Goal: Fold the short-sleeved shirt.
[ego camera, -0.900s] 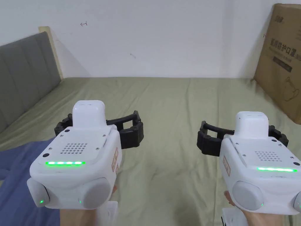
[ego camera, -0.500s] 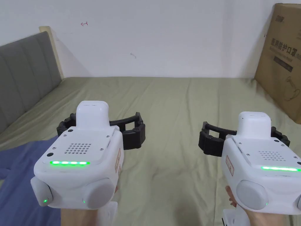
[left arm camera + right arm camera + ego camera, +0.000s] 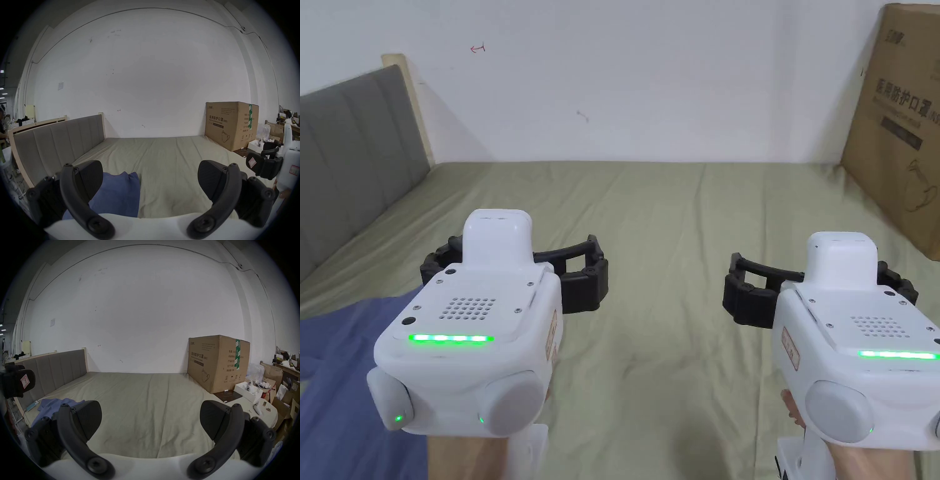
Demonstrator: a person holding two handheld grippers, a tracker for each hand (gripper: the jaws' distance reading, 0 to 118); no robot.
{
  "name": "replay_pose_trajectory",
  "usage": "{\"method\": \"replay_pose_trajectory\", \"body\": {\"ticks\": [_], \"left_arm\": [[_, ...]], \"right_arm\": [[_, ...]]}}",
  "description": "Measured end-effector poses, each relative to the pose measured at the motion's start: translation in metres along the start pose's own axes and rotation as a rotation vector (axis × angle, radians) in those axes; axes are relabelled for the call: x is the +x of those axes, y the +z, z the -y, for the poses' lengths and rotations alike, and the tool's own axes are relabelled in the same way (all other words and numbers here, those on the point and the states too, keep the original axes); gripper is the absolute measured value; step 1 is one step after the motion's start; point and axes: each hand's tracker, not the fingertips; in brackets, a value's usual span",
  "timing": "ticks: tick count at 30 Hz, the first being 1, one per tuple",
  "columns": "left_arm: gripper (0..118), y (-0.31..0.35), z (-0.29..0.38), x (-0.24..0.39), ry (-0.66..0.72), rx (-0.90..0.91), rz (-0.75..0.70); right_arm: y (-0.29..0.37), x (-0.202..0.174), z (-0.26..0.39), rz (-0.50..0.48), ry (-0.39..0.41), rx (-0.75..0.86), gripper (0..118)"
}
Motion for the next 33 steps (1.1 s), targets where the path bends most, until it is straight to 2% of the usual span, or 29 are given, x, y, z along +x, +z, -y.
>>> {"method": "replay_pose_trajectory", "body": {"ticks": [5,22,24,25,27,28,29,30,31,32,33], "left_arm": [[117,-0.0006,0.0003,-0.0017,0.021,-0.013,0.001],[116,-0.001,0.0014,-0.002,0.017,-0.024,-0.01],[112,0.0009,0.0014,-0.0034,0.03,-0.028,0.02],[104,0.0017,0.0015,-0.004,0.034,-0.029,0.027],[64,0.0015,0.0016,-0.0027,0.025,-0.029,0.024],[46,0.0009,0.0019,-0.0019,0.013,-0.03,0.018],[30,0.0001,0.0022,-0.0008,-0.004,-0.033,0.017],[20,0.0001,0.0023,0.0002,-0.007,-0.03,0.018],[9,0.0005,0.0025,0.0003,-0.011,-0.027,0.024],[2,0.0012,0.0029,0.0007,-0.014,-0.023,0.032],[0,0.002,0.0032,0.0013,-0.011,-0.015,0.028]], "right_arm": [[-0.0001,0.0014,0.0013,0.0,-0.023,-0.01,118],[0.0005,0.0,0.0022,0.009,0.0,-0.013,118],[0.0035,-0.0007,0.0022,0.016,0.005,-0.017,117],[0.0054,0.0,0.0026,0.013,0.0,-0.008,114],[0.0076,0.0004,0.0026,0.018,-0.015,0.008,92],[0.0076,0.0,0.0023,0.032,-0.018,0.01,70],[0.0075,-0.0008,0.0023,0.056,-0.017,0.018,37],[0.007,-0.0008,0.0027,0.074,-0.015,0.02,21],[0.0071,0.0001,0.0027,0.068,-0.019,0.019,18],[0.0078,0.002,0.0024,0.062,-0.024,0.019,7],[0.0078,0.0022,0.0026,0.06,-0.026,0.019,0]]}}
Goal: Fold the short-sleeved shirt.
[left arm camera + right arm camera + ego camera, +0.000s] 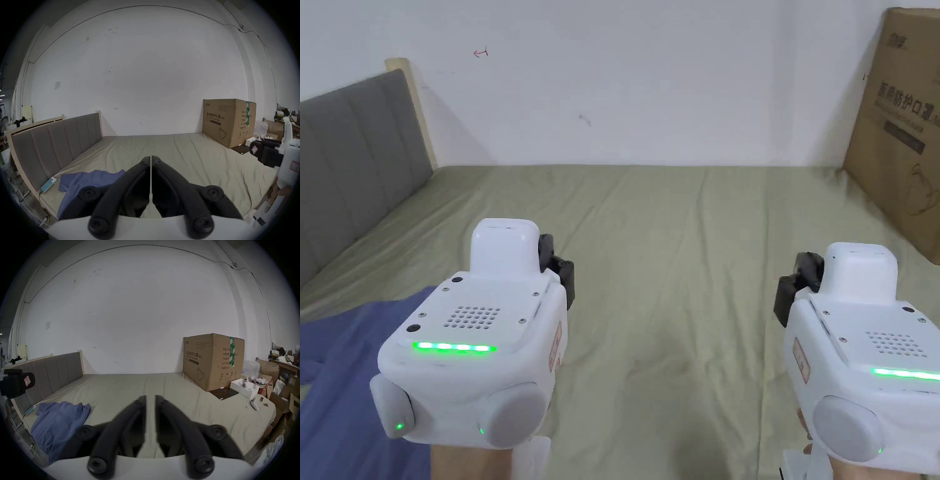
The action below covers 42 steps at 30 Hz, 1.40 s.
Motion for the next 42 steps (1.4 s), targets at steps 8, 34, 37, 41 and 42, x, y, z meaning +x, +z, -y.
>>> {"method": "replay_pose_trajectory", "body": {"ticks": [8,34,37,41,42], "left_arm": [[0,-0.003,-0.001,-0.004,0.028,-0.024,0.014],[0,0.078,0.008,-0.15,0.085,-0.104,-0.422],[0,0.056,0.021,-0.158,0.117,-0.167,-0.401],[0,0.007,0.053,-0.167,0.185,-0.3,-0.312],[0,-0.009,0.063,-0.169,0.193,-0.348,-0.286]], "right_arm": [[-0.001,0.001,0.001,-0.005,0.0,-0.015,0],[-0.027,-0.159,0.008,-0.481,0.052,-0.137,0],[-0.031,-0.16,0.014,-0.481,0.06,-0.163,0],[-0.042,-0.157,0.028,-0.465,0.071,-0.215,0],[-0.044,-0.156,0.031,-0.46,0.067,-0.231,0]]}}
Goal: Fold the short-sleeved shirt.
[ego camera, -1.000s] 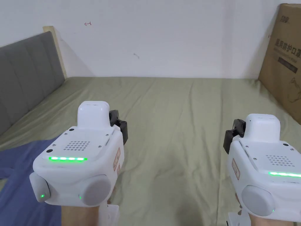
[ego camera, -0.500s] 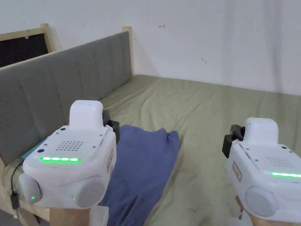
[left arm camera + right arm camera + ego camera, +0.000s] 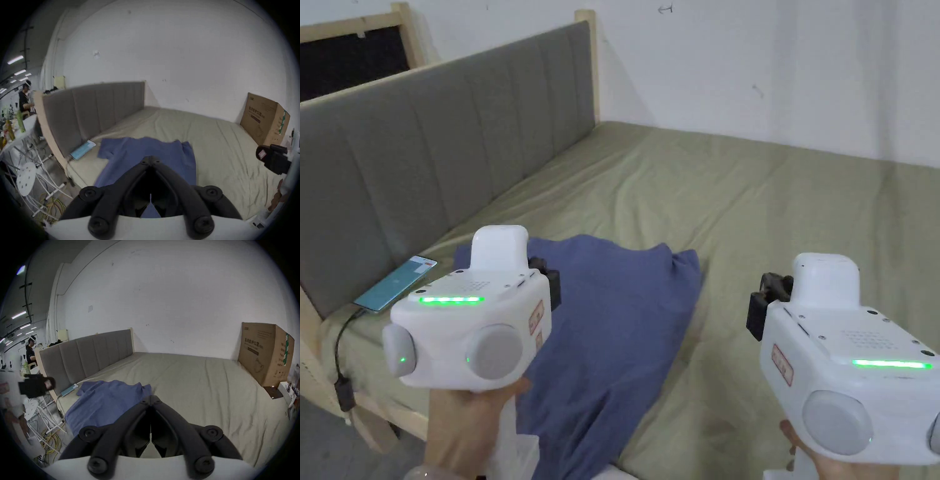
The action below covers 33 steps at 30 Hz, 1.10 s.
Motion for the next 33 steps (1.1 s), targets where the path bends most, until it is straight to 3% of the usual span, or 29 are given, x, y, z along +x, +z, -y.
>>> {"method": "replay_pose_trajectory", "body": {"ticks": [2,4,6,8,9,10,15,19,21,22,23,25,28,33], "left_arm": [[0,-0.039,0.008,0.005,-0.021,-0.141,0.011],[12,-0.074,0.02,0.007,-0.022,-0.209,0.029],[53,-0.107,0.033,0.008,0.009,-0.266,0.032],[74,-0.137,0.041,0.007,0.055,-0.359,0.057],[98,-0.15,0.045,0.007,0.071,-0.4,0.081],[108,-0.154,0.048,0.012,0.077,-0.397,0.089],[113,-0.197,0.059,0.028,-0.016,-0.461,0.087],[112,-0.229,0.075,0.035,-0.011,-0.588,0.083],[108,-0.229,0.078,0.042,-0.085,-0.556,0.04],[100,-0.223,0.076,0.047,-0.086,-0.556,0.036],[79,-0.218,0.072,0.047,-0.079,-0.533,0.023],[53,-0.216,0.066,0.046,-0.059,-0.512,0.013],[2,-0.219,0.062,0.037,-0.033,-0.52,-0.018],[2,-0.209,0.055,0.018,0.181,-0.532,0.026]], "right_arm": [[-0.007,0.006,0.006,0.002,-0.015,-0.029,0],[-0.016,0.011,0.013,0.014,-0.015,-0.057,0],[-0.026,0.017,0.02,0.026,-0.01,-0.083,0],[-0.037,0.022,0.026,0.039,-0.011,-0.118,0],[-0.043,0.025,0.028,0.044,-0.013,-0.134,0],[-0.049,0.027,0.031,0.055,-0.017,-0.155,0],[-0.075,0.036,0.036,0.06,-0.021,-0.188,0],[-0.083,0.042,0.038,0.062,-0.027,-0.199,0],[-0.085,0.046,0.042,0.063,-0.039,-0.21,0],[-0.085,0.048,0.044,0.064,-0.044,-0.212,0],[-0.085,0.049,0.046,0.065,-0.045,-0.214,0],[-0.085,0.051,0.049,0.081,-0.042,-0.224,0],[-0.081,0.055,0.051,0.082,-0.06,-0.231,0],[-0.074,0.059,0.051,0.094,-0.067,-0.23,0]]}}
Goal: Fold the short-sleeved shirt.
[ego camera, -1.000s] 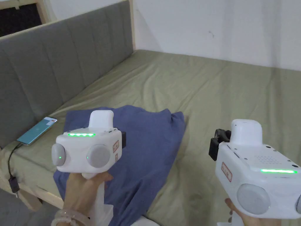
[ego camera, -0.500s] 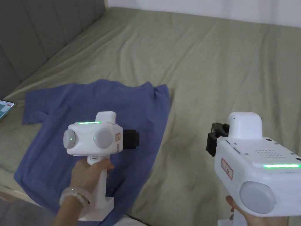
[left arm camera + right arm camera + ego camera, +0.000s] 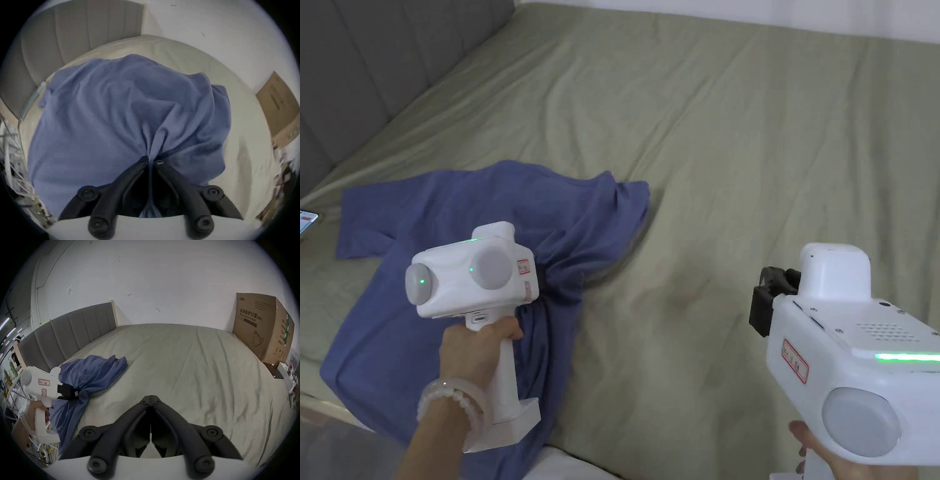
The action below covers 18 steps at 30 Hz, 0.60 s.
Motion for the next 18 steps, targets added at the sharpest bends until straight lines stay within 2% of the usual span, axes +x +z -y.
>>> {"method": "replay_pose_trajectory", "body": {"ticks": [8,12,18], "left_arm": [[2,0.043,-0.027,-0.009,0.092,0.049,0.191],[2,0.075,-0.05,0.027,-0.001,0.12,0.217],[2,0.124,-0.059,0.129,-0.192,0.197,0.397]], "right_arm": [[0.013,0.016,-0.003,0.022,-0.059,0.022,0],[0.031,0.028,-0.008,0.035,-0.098,0.049,0],[0.07,0.061,-0.018,0.102,-0.149,0.127,0]]}}
